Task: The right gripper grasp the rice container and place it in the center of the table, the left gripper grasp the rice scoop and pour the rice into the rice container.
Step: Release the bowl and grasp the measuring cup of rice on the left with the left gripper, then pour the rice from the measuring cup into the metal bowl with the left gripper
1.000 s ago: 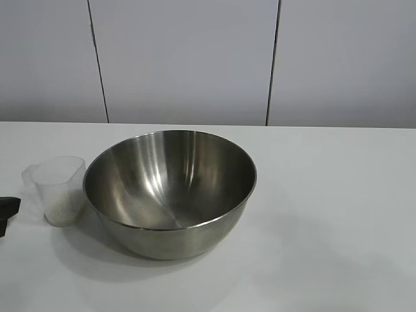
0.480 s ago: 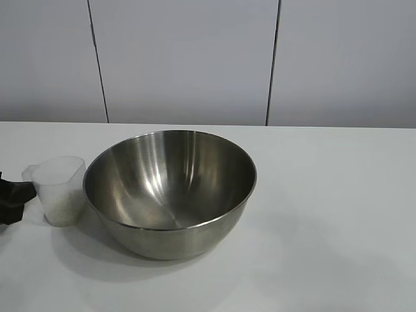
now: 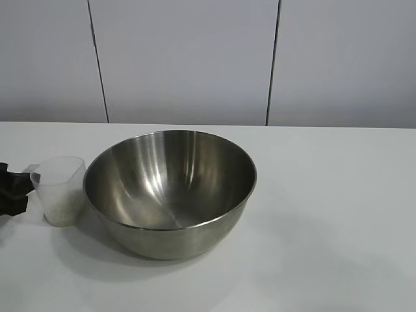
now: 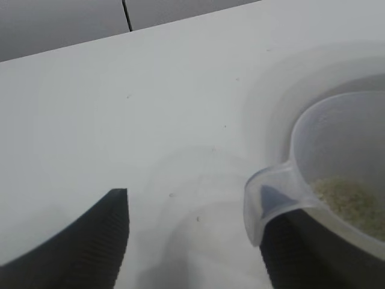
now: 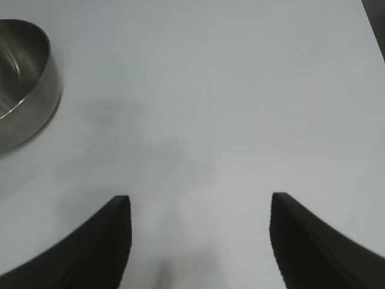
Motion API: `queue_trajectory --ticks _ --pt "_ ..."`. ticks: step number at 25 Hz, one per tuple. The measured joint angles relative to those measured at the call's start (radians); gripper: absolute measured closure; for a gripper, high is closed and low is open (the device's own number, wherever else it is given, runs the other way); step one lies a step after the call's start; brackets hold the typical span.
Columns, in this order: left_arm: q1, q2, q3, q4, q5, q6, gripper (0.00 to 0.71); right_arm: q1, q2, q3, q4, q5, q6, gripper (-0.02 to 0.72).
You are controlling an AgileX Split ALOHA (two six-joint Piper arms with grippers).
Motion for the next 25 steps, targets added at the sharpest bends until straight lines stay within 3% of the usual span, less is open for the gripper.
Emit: queue_trajectory --ticks 3,9,16,20,25 --pt "0.0 0.0 0.0 -0.001 0.0 0.0 0.692 0.0 0.0 0.0 0.0 0.0 0.0 0.252" --pt "0.0 -0.021 0.0 -0.026 0.003 0.009 0.695 0.0 0.0 0.0 0.0 0.0 0.0 0.252" --pt "-0.014 -0.211 0.0 -0.008 0.009 0.054 0.697 0.0 0.0 0.0 0.0 0.0 0.0 0.252" --pt "-0.098 -0.39 -0.002 -0.005 0.119 0.136 0.697 0.0 0.0 0.0 0.0 0.0 0.0 0.252" --pt "-0.289 -0.553 -0.066 -0.024 0.361 0.323 0.697 0.0 0.0 0.0 0.0 0.0 0.0 0.252"
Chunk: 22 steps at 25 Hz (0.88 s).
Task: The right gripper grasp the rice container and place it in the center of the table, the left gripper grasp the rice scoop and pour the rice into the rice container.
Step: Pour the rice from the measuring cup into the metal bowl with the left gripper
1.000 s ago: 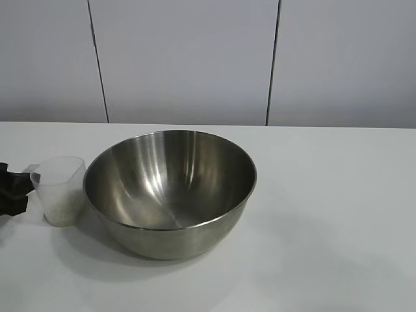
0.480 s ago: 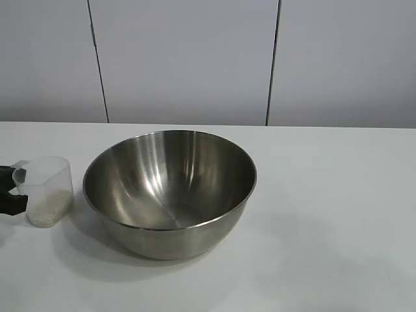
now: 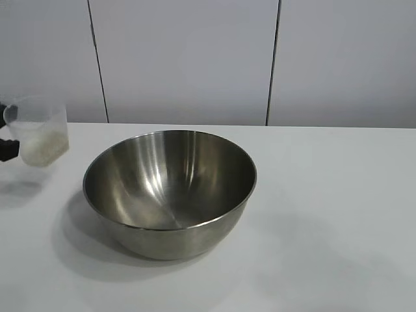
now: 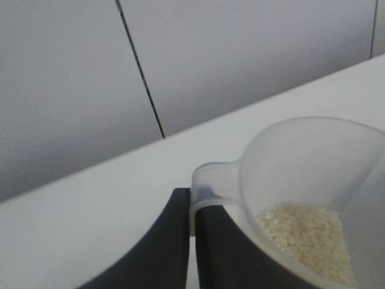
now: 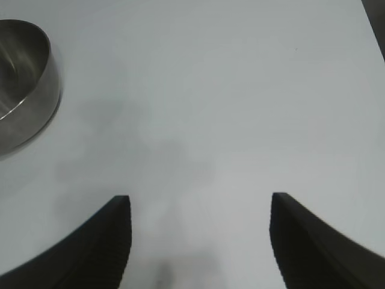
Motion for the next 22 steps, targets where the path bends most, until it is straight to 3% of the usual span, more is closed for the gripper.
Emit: queue_trajectory --ticks 5,10,16,22 --pt "-0.202 -0.017 -0.065 -0.158 0.133 0.34 0.697 0.0 0.0 0.0 0.0 0.0 0.0 0.252" --pt "-0.354 -0.017 -0.092 -0.382 0.138 0.861 0.698 0.0 0.0 0.0 0.0 0.0 0.0 0.252" --pt "-0.435 -0.017 -0.1 -0.522 0.075 1.396 0.698 0.0 0.0 0.0 0.0 0.0 0.0 0.252" --pt "-0.455 -0.005 -0.147 -0.527 0.049 1.764 0.698 0.0 0.0 0.0 0.0 0.0 0.0 0.252"
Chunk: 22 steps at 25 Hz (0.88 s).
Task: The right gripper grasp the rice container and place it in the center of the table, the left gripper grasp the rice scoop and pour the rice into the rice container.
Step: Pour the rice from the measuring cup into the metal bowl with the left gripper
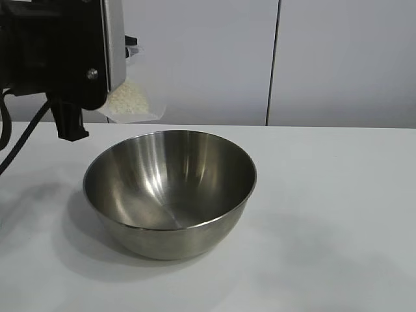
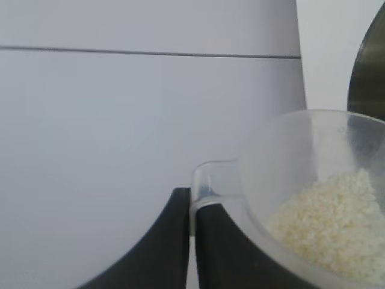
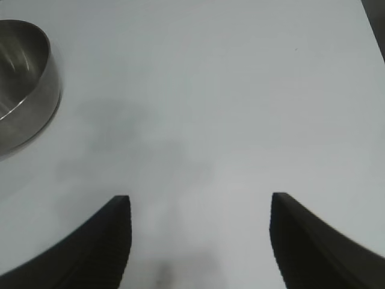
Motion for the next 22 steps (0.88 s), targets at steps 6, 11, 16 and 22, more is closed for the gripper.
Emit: queue_trajectory --ticks 6,11,16,22 --pt "-0.014 0.051 -0.002 0.0 -0.003 0.193 0.698 0.0 0.0 0.0 0.0 0.0 0.0 0.252" --pt "-0.015 0.063 -0.007 0.034 -0.005 0.205 0.698 0.0 0.0 0.0 0.002 0.0 0.0 0.252" --pt "-0.015 0.069 -0.007 0.03 -0.006 0.171 0.698 0.0 0.0 0.0 0.003 0.0 0.0 0.252" --pt "0.004 0.069 -0.007 -0.035 -0.05 -0.212 0.698 0.0 0.0 0.0 0.003 0.0 0.0 0.252"
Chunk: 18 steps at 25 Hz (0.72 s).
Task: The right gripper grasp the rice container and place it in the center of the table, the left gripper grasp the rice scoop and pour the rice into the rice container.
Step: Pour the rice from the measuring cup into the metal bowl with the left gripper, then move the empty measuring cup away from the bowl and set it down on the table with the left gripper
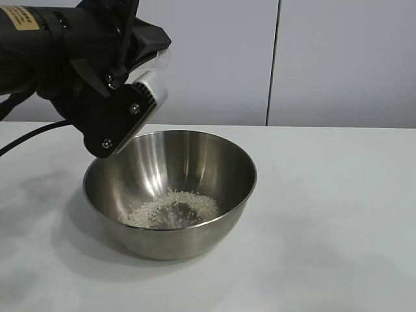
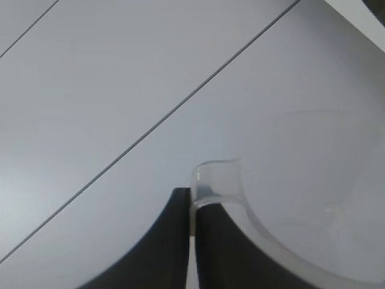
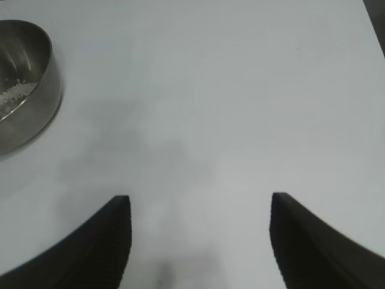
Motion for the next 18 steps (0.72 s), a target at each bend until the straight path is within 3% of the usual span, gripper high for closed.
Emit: queue_trajectory --ticks 4,10,14,18 --pt "0.073 -0.001 0.0 -0.02 -0.056 -0.297 0.698 0.0 0.0 0.0 0.0 0.0 0.0 0.252" --pt "0.247 -0.069 0.0 -0.024 -0.041 -0.741 0.698 0.0 0.0 0.0 0.0 0.0 0.0 0.252" --pt "0.382 -0.128 0.0 0.001 0.051 -1.118 0.698 0.0 0.0 0.0 0.0 -0.001 0.0 0.252" --pt "0.534 -0.14 0.0 0.141 0.207 -1.53 0.698 0.0 0.0 0.0 0.0 -0.001 0.0 0.252"
